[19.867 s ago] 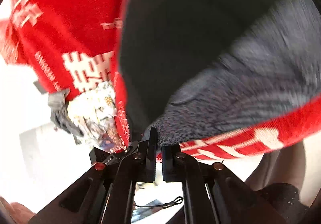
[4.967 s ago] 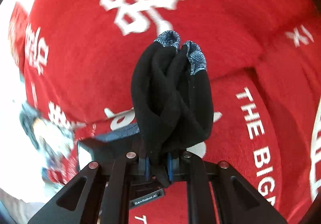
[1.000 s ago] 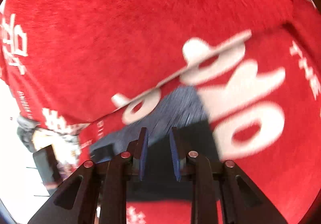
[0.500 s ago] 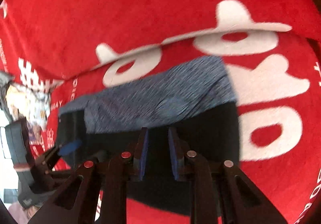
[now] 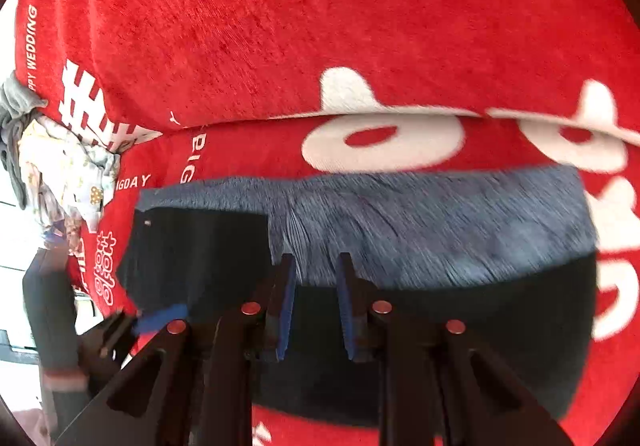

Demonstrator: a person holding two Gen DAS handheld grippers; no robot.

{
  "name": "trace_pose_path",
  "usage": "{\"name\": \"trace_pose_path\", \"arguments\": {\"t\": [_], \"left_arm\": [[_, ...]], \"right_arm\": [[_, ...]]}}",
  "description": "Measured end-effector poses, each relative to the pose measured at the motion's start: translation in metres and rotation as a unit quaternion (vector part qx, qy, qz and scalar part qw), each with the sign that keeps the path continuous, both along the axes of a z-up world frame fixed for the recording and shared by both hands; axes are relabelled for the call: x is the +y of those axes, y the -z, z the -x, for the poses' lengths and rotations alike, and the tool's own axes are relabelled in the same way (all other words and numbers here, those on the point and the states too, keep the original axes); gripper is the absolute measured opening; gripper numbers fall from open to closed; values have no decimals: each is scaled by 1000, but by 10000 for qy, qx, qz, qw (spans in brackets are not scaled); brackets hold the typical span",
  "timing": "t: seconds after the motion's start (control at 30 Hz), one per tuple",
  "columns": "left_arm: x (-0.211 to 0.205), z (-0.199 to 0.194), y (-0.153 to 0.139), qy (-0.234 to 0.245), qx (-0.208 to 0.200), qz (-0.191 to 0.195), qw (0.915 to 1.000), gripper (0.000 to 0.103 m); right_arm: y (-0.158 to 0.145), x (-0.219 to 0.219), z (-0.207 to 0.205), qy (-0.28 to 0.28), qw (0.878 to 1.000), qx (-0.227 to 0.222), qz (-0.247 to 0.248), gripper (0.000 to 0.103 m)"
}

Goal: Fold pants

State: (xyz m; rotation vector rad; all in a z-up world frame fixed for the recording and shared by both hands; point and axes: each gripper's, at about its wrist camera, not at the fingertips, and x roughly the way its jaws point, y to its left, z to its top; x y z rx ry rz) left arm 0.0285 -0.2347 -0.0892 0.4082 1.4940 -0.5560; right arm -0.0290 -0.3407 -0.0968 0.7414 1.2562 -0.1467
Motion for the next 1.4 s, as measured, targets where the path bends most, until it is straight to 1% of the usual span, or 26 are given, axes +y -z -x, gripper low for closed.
{"name": "trace_pose_path", "arguments": {"t": [0.03,0.1,0.13,0.17,0.27,0.33,0.43,0.53,0.6,0.73,0.8,0.87,0.93,0.97,1.0,1.03,1.07,1.13,1.17,1.23,1.27,1.3,1.4], "left_arm": [[3,1,1,-8,14,-21,10000,91],[8,3,5,-42,57,-53,10000,91],[12,3,5,-57,68,-50,9999,91],[16,3,5,-70,74,-63,9999,91],[20,6,9,-79,100,-118,9998,91],[20,12,11,-88,110,-144,9998,91],[27,12,10,-63,127,-173,9998,91],[35,16,8,-21,156,-178,9997,91],[31,16,6,9,173,-189,9997,91],[33,23,-3,49,205,-203,9996,91],[36,27,-6,55,220,-192,9996,91],[35,33,-10,54,240,-174,9995,91],[39,38,-13,38,324,-103,9994,91],[43,39,-13,25,414,-35,9991,91],[47,43,-14,14,468,3,9989,96],[51,44,-13,-3,529,35,9986,102],[56,46,-14,-40,582,83,9983,103],[69,48,-12,-80,666,132,9977,103],[75,49,-12,-112,680,121,9975,103],[87,48,-11,-181,693,92,9974,103],[94,47,-11,-239,700,67,9972,103],[103,46,-11,-316,708,48,9970,103],[128,31,-12,-536,667,15,9963,103]], "right_arm": [[10,3,-2,-65,9998,140,-155,24],[8,13,-3,-292,9994,112,133,24],[6,17,-3,-399,9990,131,155,24],[4,21,-1,-527,9984,146,133,25],[3,32,5,-743,9970,226,-43,25],[-2,34,12,-735,9970,234,-63,25],[-11,31,32,-481,9983,280,-147,26],[-17,28,47,-246,9988,338,-263,35],[-20,27,57,-115,9984,382,-388,44],[-28,30,72,8,9977,482,-479,51],[-29,34,77,44,9971,582,-481,59],[-29,38,80,72,9965,686,-475,64],[-28,42,84,88,9961,739,-478,68],[-28,45,84,72,9959,770,-466,72],[-28,48,85,49,9959,778,-454,75],[-28,53,85,-1,9959,797,-420,77],[-28,56,84,-46,9959,817,-391,80],[-29,64,82,-188,9956,878,-266,80],[-30,70,79,-317,9953,907,-124,82],[-32,78,73,-496,9943,934,120,87],[-34,83,70,-616,9932,956,258,92],[-34,89,66,-733,9920,973,324,93],[-33,102,56,-954,9893,1053,344,93]]}}
